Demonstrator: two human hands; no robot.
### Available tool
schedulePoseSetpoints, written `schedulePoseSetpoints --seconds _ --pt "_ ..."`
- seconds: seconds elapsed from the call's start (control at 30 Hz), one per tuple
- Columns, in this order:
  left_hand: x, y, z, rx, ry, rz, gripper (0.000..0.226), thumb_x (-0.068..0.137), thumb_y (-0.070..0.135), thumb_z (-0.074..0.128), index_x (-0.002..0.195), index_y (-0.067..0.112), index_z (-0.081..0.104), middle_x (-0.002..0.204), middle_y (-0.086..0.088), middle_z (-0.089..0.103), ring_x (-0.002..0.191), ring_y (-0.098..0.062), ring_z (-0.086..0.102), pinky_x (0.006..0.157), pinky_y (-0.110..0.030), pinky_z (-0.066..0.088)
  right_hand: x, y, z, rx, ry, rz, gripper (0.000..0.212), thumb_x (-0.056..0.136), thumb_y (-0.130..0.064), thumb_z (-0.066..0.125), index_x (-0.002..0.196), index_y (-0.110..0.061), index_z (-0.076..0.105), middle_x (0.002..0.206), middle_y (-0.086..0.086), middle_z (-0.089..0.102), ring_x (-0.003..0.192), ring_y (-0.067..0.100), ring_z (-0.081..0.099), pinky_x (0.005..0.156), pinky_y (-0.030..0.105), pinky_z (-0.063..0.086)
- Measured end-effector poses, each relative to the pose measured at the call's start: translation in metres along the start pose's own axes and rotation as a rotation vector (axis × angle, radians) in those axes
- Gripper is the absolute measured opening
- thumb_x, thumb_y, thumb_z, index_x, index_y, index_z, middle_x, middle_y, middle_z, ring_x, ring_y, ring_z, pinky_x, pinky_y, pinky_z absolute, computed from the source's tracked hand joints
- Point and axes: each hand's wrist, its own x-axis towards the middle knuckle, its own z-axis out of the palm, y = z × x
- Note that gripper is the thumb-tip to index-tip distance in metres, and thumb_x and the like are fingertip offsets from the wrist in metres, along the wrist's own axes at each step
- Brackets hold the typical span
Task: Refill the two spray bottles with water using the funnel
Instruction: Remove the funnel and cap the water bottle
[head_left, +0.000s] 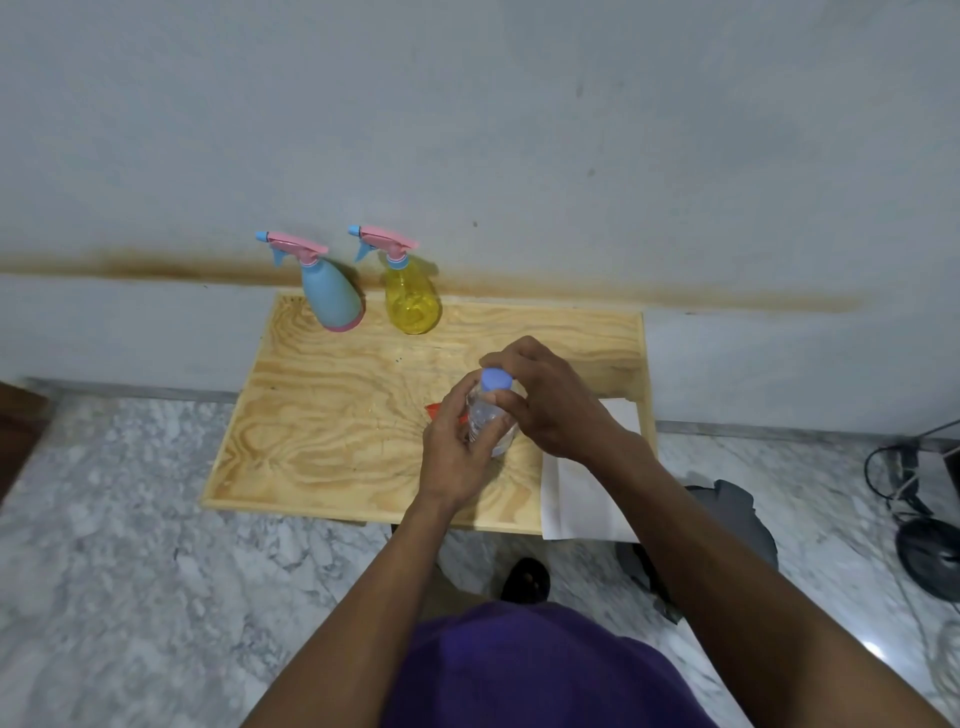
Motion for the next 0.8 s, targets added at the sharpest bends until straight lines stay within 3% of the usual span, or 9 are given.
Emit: schedulePoseSetpoints --seconds 0.1,0.17,0.27,0.33,0.4,0.5,0.57,0.63,0.8 --pt "0.0 0.002 0.0 0.0 -0.011 0.011 0.056 0.088 0.023 0.073 0.139 0.032 0.052 0.122 0.001 0.069 0.105 -0.007 0.069 0.085 -0.029 0.057 0.001 0.0 0.003 0.076 0.085 0.071 0.039 0.089 -0.039 0.071 0.118 -0.012 0.065 0.106 -0.002 0.055 0.087 0.011 0.052 0.079 0.029 0.045" --pt "0.001 0.002 -0.001 -0.001 -0.016 0.018 0.055 0.09 0.023 0.072 0.141 0.028 0.052 0.127 0.006 0.067 0.112 -0.006 0.066 0.09 -0.032 0.056 0.0 -0.001 0.004 0.098 0.127 0.1 0.045 0.083 -0.045 0.076 0.115 -0.014 0.066 0.106 -0.001 0.058 0.085 0.011 0.056 0.077 0.028 0.046" --pt "0.0 0.003 -0.001 -0.008 -0.013 0.016 0.058 0.087 0.034 0.07 0.142 0.028 0.051 0.132 0.009 0.064 0.118 -0.004 0.063 0.096 -0.036 0.056 -0.005 -0.004 0.004 0.127 0.131 0.084 0.048 0.086 -0.034 0.074 0.131 -0.021 0.062 0.111 -0.001 0.061 0.086 0.01 0.058 0.08 0.027 0.048" --pt "0.0 0.006 -0.001 -0.015 -0.007 0.008 0.059 0.085 0.034 0.071 0.141 0.032 0.051 0.129 0.007 0.065 0.112 -0.004 0.065 0.093 -0.035 0.057 -0.006 -0.002 0.005 0.148 0.193 0.102 0.035 0.086 -0.03 0.075 0.118 -0.021 0.068 0.106 -0.002 0.065 0.082 0.008 0.059 0.078 0.03 0.05" --pt "-0.001 0.007 -0.001 -0.006 -0.006 0.016 0.056 0.087 0.028 0.072 0.139 0.035 0.051 0.128 0.007 0.066 0.112 -0.005 0.066 0.092 -0.034 0.057 -0.006 -0.002 0.007 0.159 0.233 0.155 0.031 0.081 -0.04 0.078 0.105 -0.023 0.069 0.103 -0.005 0.065 0.08 0.006 0.06 0.075 0.026 0.05" --pt "0.0 0.006 -0.001 0.005 -0.005 0.022 0.056 0.089 0.023 0.07 0.141 0.03 0.052 0.13 0.008 0.065 0.115 -0.008 0.065 0.093 -0.039 0.057 -0.007 -0.004 0.01 0.161 0.239 0.15 0.035 0.083 -0.037 0.077 0.114 -0.022 0.069 0.112 -0.005 0.063 0.086 0.005 0.058 0.078 0.027 0.051" --pt "0.0 0.005 -0.001 0.011 -0.007 0.017 0.056 0.089 0.021 0.071 0.141 0.03 0.052 0.127 0.005 0.067 0.112 -0.01 0.067 0.091 -0.04 0.058 -0.008 -0.005 0.012 0.166 0.287 0.159 0.03 0.082 -0.035 0.078 0.107 -0.021 0.072 0.108 -0.005 0.065 0.085 0.005 0.058 0.076 0.03 0.052" --pt "0.0 0.005 0.0 0.012 -0.002 0.013 0.056 0.089 0.02 0.072 0.141 0.029 0.052 0.126 0.003 0.067 0.11 -0.011 0.068 0.089 -0.04 0.059 -0.006 -0.005 0.013 0.171 0.317 0.208 0.031 0.079 -0.043 0.08 0.101 -0.022 0.071 0.105 -0.007 0.064 0.083 0.005 0.058 0.071 0.025 0.049" --pt "-0.002 0.008 -0.001 0.006 0.0 0.023 0.06 0.083 0.037 0.068 0.14 0.031 0.052 0.125 0.004 0.068 0.108 -0.009 0.068 0.086 -0.032 0.059 -0.009 -0.004 0.016 0.236 0.309 0.17 0.026 0.084 -0.027 0.077 0.108 -0.019 0.073 0.108 -0.011 0.063 0.09 0.005 0.057 0.08 0.016 0.044"
